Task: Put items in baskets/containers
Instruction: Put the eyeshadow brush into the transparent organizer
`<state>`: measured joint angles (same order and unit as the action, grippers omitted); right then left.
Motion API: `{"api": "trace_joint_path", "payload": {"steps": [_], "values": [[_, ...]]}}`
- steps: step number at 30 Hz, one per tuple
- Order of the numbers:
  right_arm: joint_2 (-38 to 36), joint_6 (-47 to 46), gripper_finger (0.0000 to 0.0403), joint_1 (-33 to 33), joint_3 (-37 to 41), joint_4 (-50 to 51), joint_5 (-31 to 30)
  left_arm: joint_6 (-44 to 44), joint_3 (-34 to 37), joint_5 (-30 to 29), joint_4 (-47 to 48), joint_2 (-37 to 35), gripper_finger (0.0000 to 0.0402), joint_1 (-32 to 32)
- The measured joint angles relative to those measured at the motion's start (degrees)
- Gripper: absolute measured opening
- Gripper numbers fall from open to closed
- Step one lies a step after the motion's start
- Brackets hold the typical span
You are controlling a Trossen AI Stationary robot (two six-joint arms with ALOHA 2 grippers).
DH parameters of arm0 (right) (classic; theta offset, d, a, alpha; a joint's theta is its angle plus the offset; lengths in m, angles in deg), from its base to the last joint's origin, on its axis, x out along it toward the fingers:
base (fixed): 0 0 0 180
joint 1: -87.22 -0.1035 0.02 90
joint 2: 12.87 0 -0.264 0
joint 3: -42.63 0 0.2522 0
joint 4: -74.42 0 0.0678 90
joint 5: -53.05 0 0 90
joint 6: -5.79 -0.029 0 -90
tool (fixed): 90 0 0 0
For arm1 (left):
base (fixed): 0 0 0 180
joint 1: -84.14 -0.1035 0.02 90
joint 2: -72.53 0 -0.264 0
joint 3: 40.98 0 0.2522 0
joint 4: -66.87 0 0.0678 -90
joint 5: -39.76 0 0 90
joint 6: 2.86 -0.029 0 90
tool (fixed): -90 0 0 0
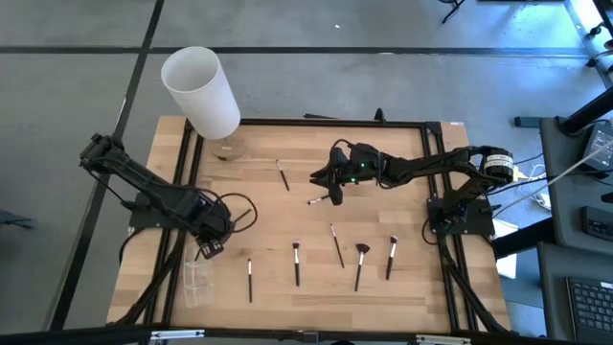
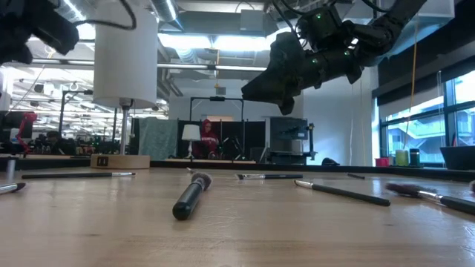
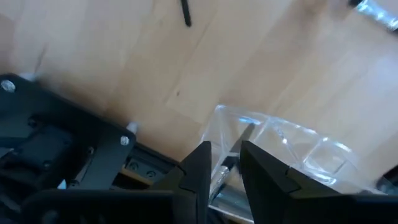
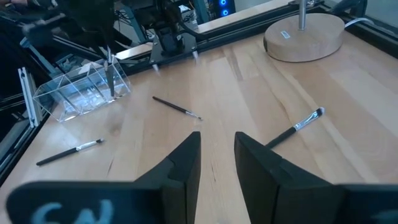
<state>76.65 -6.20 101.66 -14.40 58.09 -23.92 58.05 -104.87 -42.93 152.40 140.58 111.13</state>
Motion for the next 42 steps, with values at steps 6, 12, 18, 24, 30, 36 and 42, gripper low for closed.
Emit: {"api": "trace_joint_path", "payload": {"steps": [6, 12, 18, 24, 30, 36, 42], "values": [[0.0, 0.0, 0.0097, 0.0, 0.0, 0.0, 0.08, -1.16, 0.16, 0.97, -1.88, -0.02, 0.0077, -0.21], [0.0, 0.0, 0.0097, 0.0, 0.0, -0.01, 0.09, -0.74, 0.16, 2.94, -0.97, -0.02, 0.006, -0.21], [0.0, 0.0, 0.0097, 0.0, 0.0, -0.01, 0.09, -0.68, 0.16, 1.99, -1.03, -0.02, 0.0018, -0.18], [0.0, 0.0, 0.0097, 0.0, 0.0, 0.0, 0.13, -1.05, 0.14, 1.54, -0.98, -0.02, 0.0007, -0.18], [0.0, 0.0, 0.0097, 0.0, 0.0, -0.02, 0.12, -0.09, -2.28, 3.48, -0.01, -0.02, 0.0004, -0.17], [0.0, 0.0, 0.0097, 0.0, 0.0, 0.06, 0.12, 4.61, -7.2, 4.21, 6.51, -0.07, 0.0007, 1.91], [0.0, 0.02, 0.0097, 0.0, 0.0, 1.54, 0.14, 19.14, -7.43, -1.34, 12.17, -0.07, 0.0003, 8.12]]}}
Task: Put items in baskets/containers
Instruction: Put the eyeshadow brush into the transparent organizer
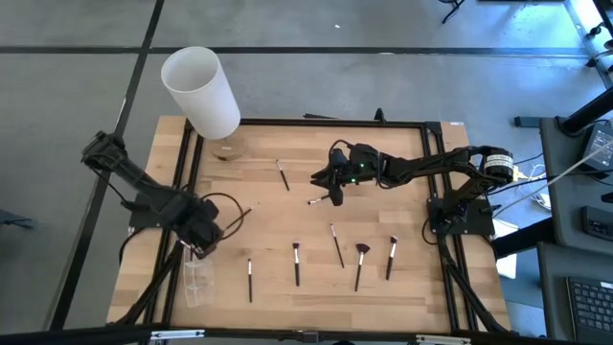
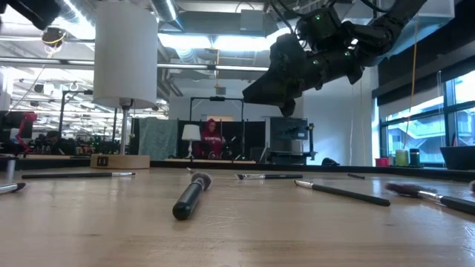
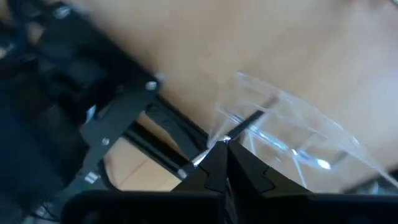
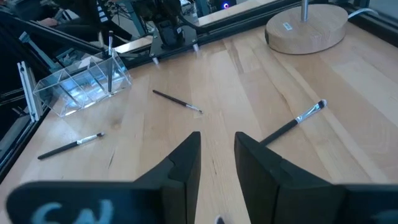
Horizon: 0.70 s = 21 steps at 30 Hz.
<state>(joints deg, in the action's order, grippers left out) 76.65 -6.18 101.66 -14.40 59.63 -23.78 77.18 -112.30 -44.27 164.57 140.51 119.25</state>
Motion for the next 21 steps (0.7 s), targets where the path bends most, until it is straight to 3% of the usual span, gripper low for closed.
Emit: {"api": "trace_joint_path", "payload": {"steps": [8, 21], "values": [[0.0, -0.27, 0.0097, 0.0, 0.0, 0.14, -0.01, 16.82, 0.0, -1.76, -0.22, 0.0, 0.0004, 5.96], [0.0, -0.83, 0.0097, 0.02, -0.01, -0.32, -0.02, 22.67, -0.03, 6.08, -0.32, -0.98, 0.0014, 10.68]]}}
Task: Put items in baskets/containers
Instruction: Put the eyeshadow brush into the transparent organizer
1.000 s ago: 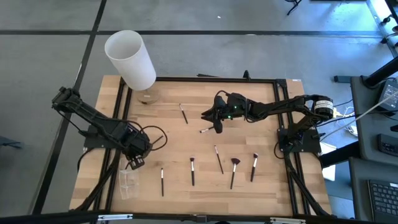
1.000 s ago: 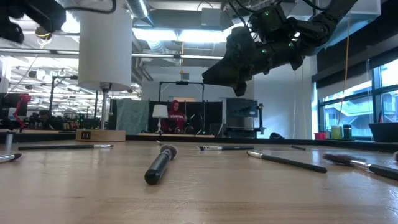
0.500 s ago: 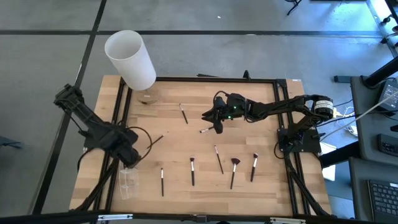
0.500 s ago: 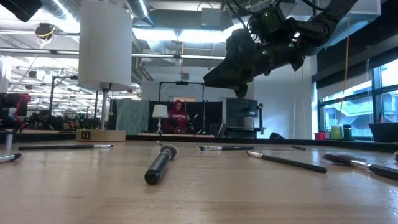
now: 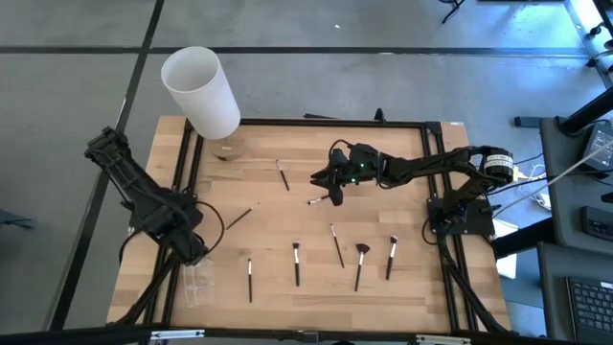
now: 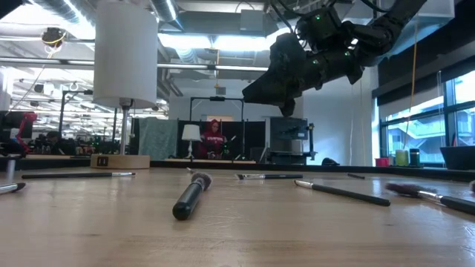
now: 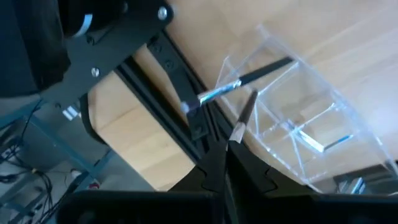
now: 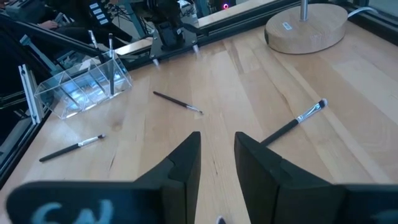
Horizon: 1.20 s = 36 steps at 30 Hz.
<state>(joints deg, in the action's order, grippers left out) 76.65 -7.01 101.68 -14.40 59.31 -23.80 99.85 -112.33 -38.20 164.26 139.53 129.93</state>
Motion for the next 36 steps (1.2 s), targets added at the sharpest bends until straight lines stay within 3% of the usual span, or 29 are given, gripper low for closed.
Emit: {"api": "trace_joint_path", "payload": {"steps": [15, 23, 32, 36], "values": [[0.0, -0.04, 0.0097, 0.0, 0.01, 0.02, 0.0, 1.53, 0.01, -0.23, 3.36, 0.0, 0.0078, 3.05], [0.0, -0.04, 0.0097, 0.0, 0.01, 0.02, 0.0, -2.8, -0.49, 3.51, 2.96, 0.0, 0.0093, 2.44], [0.0, 0.35, 0.0097, 0.0, 0.01, 0.07, 0.0, -3.85, -1.69, 0.52, -8.07, 0.47, 0.0087, 2.48], [0.0, 0.95, 0.0097, 0.0, -0.01, 0.48, 0.0, -7.41, 0.8, 2.66, -11.67, 2.19, 0.0087, 2.31]]}}
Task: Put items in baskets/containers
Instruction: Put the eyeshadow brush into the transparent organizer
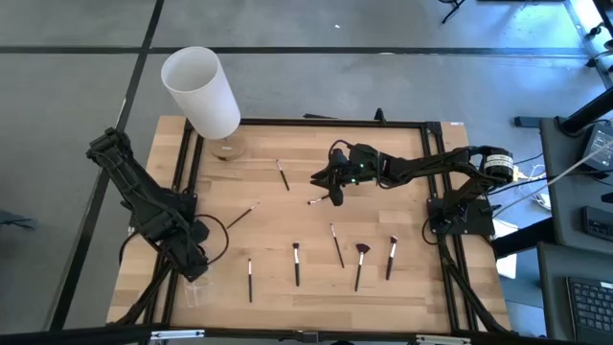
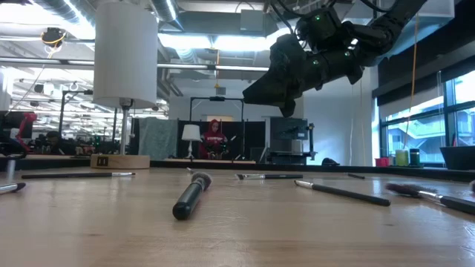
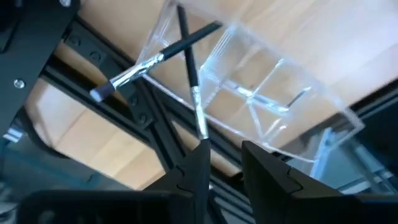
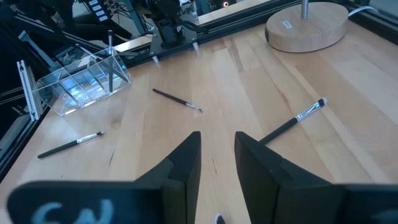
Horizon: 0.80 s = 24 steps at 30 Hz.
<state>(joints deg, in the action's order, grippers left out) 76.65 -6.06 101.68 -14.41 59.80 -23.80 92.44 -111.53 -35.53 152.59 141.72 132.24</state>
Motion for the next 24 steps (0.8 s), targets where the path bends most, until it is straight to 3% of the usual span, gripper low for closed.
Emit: {"api": "trace_joint_path", "payload": {"steps": [13, 18, 24], "values": [[0.0, 1.3, 0.0097, 0.05, 0.0, -1.49, 0.0, -4.17, 1.77, 0.95, -0.86, 2.5, 0.0144, -2.93], [0.0, 1.37, 0.0097, 0.05, 0.0, -1.22, 0.0, -7.13, 1.79, 6.79, -0.86, 5.92, 0.0142, -2.89], [0.0, 1.28, 0.0097, 0.05, 0.0, -1.08, 0.02, -12.73, 1.83, 7.59, -0.68, 10.54, 0.0127, -2.89]]}}
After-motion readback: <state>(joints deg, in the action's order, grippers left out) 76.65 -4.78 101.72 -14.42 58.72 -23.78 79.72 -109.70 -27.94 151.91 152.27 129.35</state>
